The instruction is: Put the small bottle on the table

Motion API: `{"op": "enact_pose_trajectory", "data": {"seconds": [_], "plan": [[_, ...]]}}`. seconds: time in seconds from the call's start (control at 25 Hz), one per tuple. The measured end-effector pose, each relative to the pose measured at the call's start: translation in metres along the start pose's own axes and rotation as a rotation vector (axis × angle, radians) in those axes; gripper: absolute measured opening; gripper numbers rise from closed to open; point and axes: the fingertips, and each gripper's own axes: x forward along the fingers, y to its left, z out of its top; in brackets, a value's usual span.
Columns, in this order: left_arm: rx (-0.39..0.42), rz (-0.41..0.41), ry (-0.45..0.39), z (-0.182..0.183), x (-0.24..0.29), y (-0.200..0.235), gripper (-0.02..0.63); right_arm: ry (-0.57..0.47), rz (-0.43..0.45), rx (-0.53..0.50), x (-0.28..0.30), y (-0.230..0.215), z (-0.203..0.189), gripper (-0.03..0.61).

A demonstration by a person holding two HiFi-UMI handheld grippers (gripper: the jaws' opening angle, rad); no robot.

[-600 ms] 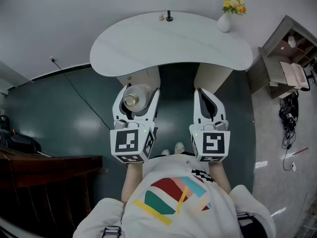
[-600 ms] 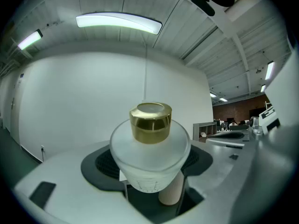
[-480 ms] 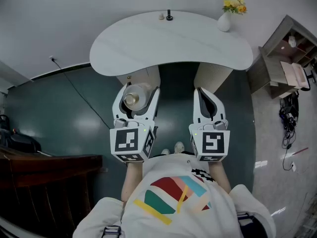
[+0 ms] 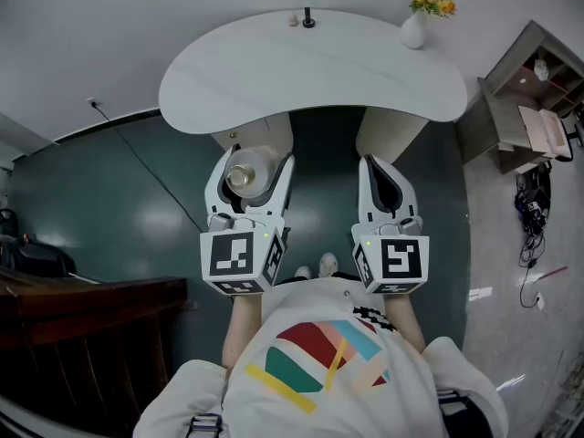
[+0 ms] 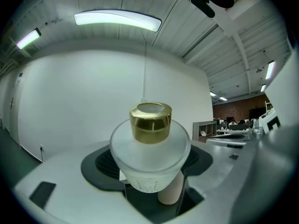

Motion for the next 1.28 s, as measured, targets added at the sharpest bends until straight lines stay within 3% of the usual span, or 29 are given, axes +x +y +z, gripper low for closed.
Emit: {"op": "enact_pose_trajectory", "data": {"seconds": [1.28], "plan": [[-0.038,0.023,-0.006,-0.021,0.039,-0.022,0.344,0.017,-0.014,-0.024,0.005,-0.055,-0.020,0.011]]}}
